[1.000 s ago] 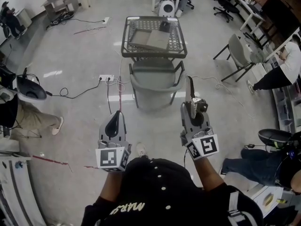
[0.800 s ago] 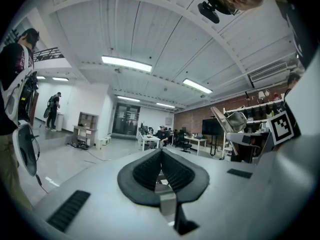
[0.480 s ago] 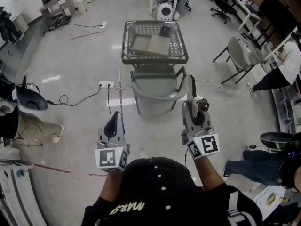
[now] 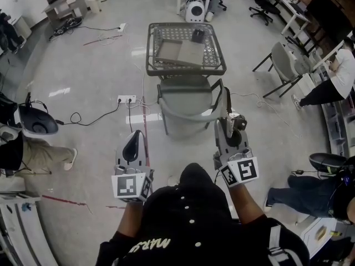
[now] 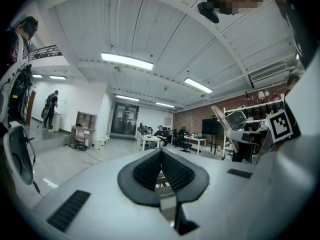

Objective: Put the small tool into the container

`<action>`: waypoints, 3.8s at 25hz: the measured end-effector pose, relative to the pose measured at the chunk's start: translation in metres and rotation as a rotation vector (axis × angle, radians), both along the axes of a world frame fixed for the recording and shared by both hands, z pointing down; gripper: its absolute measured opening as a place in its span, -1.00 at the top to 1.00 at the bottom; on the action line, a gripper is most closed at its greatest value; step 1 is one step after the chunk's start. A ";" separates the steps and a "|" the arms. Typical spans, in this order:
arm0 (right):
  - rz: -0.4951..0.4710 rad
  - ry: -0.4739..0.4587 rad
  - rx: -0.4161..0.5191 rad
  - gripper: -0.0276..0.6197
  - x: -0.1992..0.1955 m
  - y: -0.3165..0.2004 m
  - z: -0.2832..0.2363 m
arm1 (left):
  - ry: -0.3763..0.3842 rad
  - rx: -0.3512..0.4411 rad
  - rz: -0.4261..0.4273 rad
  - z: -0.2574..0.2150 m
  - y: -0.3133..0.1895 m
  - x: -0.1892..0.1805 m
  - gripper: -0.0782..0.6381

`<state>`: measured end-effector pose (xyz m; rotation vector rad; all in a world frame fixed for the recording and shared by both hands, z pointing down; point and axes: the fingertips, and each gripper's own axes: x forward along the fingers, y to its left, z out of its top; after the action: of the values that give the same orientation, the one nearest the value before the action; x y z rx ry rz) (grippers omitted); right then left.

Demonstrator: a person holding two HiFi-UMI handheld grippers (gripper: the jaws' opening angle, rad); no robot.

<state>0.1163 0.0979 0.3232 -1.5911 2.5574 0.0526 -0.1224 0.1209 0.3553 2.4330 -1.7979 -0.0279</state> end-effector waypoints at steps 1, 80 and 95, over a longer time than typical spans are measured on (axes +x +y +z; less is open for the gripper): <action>-0.002 0.003 -0.004 0.68 -0.003 -0.002 0.001 | 0.002 -0.006 -0.001 0.002 -0.002 -0.003 0.71; 0.014 -0.048 -0.126 0.68 -0.059 -0.473 0.045 | -0.044 -0.085 0.161 0.025 -0.481 -0.016 0.71; 0.110 0.112 -0.204 0.68 -0.090 -0.567 0.099 | -0.016 -0.168 0.331 0.061 -0.582 -0.028 0.71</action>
<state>0.0262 -0.4692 0.4224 -1.8507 2.6288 -0.1158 -0.1505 -0.4614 0.4164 2.5761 -1.3201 0.1640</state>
